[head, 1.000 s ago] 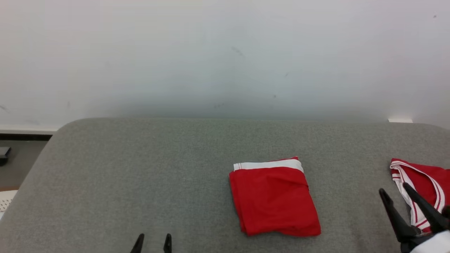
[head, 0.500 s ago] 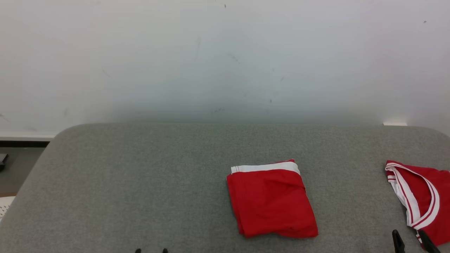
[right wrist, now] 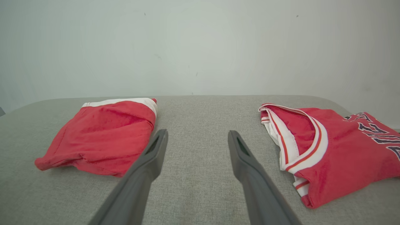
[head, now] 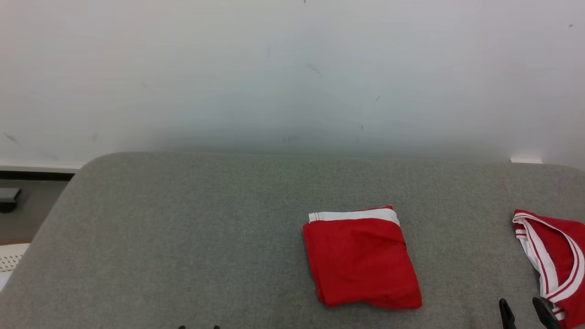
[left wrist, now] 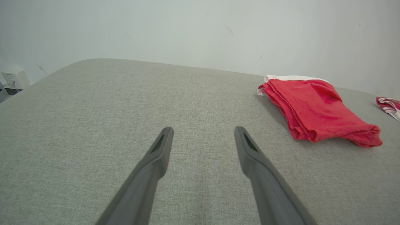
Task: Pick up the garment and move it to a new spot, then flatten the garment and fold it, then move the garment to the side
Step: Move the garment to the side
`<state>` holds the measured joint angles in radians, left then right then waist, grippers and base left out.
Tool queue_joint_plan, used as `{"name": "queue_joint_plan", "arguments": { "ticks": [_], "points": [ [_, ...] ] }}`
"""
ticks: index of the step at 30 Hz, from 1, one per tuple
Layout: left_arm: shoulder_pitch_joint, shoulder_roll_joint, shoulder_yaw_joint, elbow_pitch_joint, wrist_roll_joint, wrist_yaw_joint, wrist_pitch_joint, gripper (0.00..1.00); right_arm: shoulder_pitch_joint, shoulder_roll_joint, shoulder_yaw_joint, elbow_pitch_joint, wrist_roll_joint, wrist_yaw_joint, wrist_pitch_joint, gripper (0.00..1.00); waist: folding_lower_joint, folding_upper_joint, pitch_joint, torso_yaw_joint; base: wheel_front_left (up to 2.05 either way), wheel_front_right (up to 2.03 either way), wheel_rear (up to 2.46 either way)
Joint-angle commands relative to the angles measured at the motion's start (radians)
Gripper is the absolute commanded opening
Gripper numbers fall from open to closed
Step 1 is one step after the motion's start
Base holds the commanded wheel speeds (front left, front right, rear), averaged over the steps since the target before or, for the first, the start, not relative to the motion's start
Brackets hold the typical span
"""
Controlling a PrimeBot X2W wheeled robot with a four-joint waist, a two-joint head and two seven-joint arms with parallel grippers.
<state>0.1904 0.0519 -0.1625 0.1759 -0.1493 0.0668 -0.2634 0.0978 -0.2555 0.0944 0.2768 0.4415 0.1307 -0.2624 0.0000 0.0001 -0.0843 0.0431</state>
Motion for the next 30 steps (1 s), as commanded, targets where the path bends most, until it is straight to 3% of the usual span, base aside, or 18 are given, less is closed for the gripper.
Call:
{"name": "queue_joint_plan", "arguments": {
  "ticks": [1,5,10,15,20,25,30],
  "points": [
    [-0.001,0.002,0.001,-0.005,0.003,0.001,-0.001,1.00,-0.015,-0.009,0.005,0.004,0.013,0.000,-0.002,1.00,0.0000,-0.0001,0.003,0.007,0.00,0.00,0.00],
    [-0.007,0.002,0.002,-0.008,0.005,0.002,-0.001,1.00,-0.021,-0.017,0.027,-0.005,0.042,0.000,-0.002,1.00,0.0000,-0.0001,0.013,0.019,0.00,0.00,0.00],
    [-0.023,0.001,-0.003,-0.013,0.009,-0.002,-0.001,1.00,-0.075,-0.056,0.065,-0.032,0.176,0.000,0.047,1.00,0.0000,-0.0001,0.042,0.034,0.00,0.00,0.00],
    [-0.065,0.001,-0.025,-0.014,0.017,-0.014,-0.001,1.00,-0.182,-0.147,0.114,-0.077,0.384,0.000,0.345,1.00,0.0000,-0.0001,0.109,0.073,0.00,0.00,0.00],
    [-0.129,0.001,-0.061,-0.018,-0.002,-0.012,-0.001,1.00,-0.322,-0.191,0.137,-0.061,0.541,0.000,0.648,1.00,0.0000,-0.0001,0.202,0.133,0.00,0.00,0.00],
    [-0.173,0.001,-0.106,-0.011,-0.033,0.009,-0.001,1.00,-0.424,-0.178,0.147,0.045,0.600,0.000,0.807,1.00,0.0000,-0.0001,0.254,0.188,0.00,0.00,0.00],
    [-0.192,0.001,-0.127,-0.005,-0.049,0.028,-0.001,1.00,-0.468,-0.167,0.157,0.136,0.601,0.000,0.865,1.00,0.0000,-0.0001,0.277,0.232,0.00,0.00,0.00]
  ]
}}
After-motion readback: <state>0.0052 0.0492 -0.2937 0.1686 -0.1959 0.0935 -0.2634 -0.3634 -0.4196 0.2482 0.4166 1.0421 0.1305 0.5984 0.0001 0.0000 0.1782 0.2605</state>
